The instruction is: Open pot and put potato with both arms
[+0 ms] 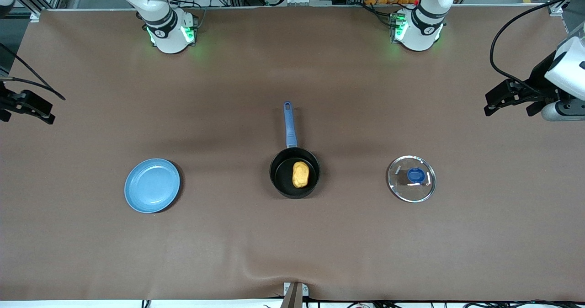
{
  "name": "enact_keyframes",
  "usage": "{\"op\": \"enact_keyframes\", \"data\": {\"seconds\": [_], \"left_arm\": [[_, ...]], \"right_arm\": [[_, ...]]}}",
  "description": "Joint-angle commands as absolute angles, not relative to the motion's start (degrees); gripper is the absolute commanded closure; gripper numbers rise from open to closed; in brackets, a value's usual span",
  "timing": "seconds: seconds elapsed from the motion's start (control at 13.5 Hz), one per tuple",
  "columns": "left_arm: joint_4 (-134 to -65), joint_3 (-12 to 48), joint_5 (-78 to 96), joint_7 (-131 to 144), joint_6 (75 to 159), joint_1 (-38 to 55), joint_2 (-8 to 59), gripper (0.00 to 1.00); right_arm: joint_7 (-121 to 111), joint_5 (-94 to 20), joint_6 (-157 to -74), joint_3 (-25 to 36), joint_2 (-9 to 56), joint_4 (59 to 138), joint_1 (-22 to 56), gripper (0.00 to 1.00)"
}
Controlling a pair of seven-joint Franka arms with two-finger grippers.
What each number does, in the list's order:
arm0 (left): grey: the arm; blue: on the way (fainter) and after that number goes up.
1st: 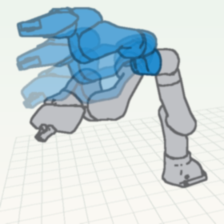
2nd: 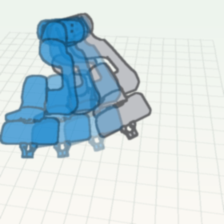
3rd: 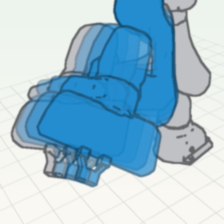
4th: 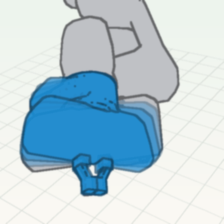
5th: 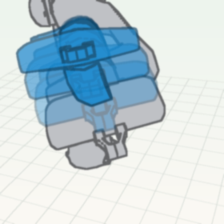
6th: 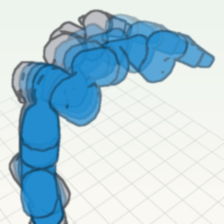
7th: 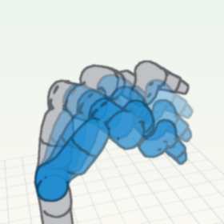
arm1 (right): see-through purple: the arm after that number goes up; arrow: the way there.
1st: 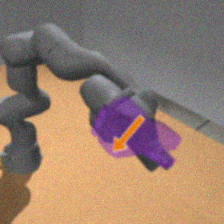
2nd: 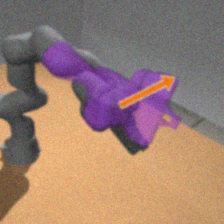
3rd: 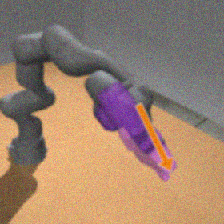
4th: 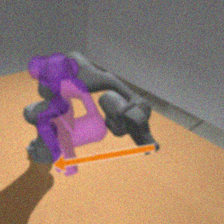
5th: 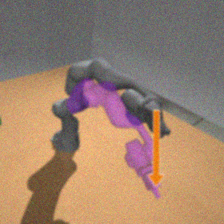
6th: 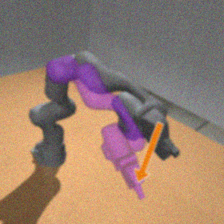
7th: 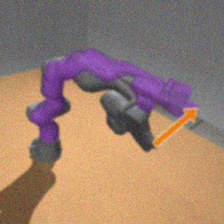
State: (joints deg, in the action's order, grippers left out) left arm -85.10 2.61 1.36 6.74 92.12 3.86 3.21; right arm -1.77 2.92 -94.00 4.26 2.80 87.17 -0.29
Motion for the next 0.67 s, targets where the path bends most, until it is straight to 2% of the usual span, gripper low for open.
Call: {"op": "enact_keyframes", "data": {"seconds": [0.0, 0.22, 0.59], "left_arm": [[-86.3, 2.6, 1.1, 7.2, 92.9, 3.9, 2.0, 0.0], [-86.3, 2.6, 1.1, 7.2, 92.9, 3.9, 2.0, 0.0], [-86.3, 2.6, 1.1, 7.2, 92.9, 3.9, 2.0, 0.0]], "right_arm": [[-3.2, 1.8, -95.0, 3.5, 1.1, 89.3, -1.8, 0.0], [-2.8, 1.8, -95.6, -1.7, 1.1, 89.3, -3.8, 0.0], [-2.8, 1.8, -95.8, -1.8, 1.2, 89.1, -3.3, 0.0]]}}
